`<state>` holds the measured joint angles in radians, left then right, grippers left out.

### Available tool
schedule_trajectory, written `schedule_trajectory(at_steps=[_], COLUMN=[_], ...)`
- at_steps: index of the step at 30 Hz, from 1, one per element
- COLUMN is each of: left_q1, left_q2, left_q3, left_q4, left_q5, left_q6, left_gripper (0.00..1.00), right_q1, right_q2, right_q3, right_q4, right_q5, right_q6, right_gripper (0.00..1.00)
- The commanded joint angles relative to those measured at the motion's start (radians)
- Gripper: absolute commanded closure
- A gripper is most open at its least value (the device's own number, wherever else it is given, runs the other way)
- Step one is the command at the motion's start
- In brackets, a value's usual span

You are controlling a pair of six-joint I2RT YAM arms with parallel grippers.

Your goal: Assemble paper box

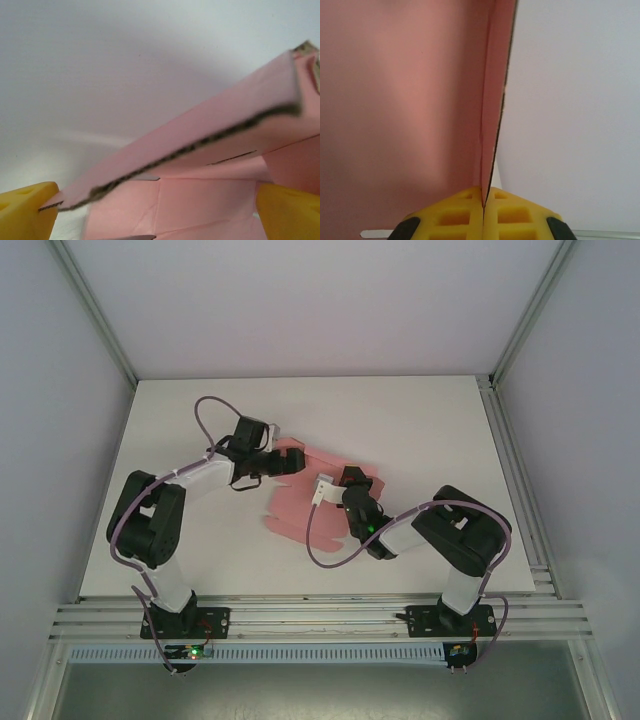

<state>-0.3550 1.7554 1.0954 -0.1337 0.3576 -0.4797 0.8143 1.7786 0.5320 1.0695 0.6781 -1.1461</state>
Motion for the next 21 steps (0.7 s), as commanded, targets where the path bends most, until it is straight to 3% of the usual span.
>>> schedule_trajectory(at_steps=[1,12,21], left_q1=[-0.081,-0.098,-0.041], left_q2=[-0.007,-0.072,-0.457], left_q3=[0.06,0.062,-0.199], left_q4=[-0.048,-0.205,-0.192], left_q5=[-0.094,-0.28,-0.292], left_q6=[0.028,0.034,0.037], left_gripper=[0.0,0.0,0.0], right_q1=[0.024,-0.003,-0.066], right_q2=[-0.003,-0.05,-0.242], right_q3=[0.004,-0.005,0.028], right_q4=[-0.045,-0.04,-0.227], right_q5=[-0.071,-0.03,-0.053], right_q6=[0.023,0.057,0.191], right_gripper=[0.95,0.95,0.95])
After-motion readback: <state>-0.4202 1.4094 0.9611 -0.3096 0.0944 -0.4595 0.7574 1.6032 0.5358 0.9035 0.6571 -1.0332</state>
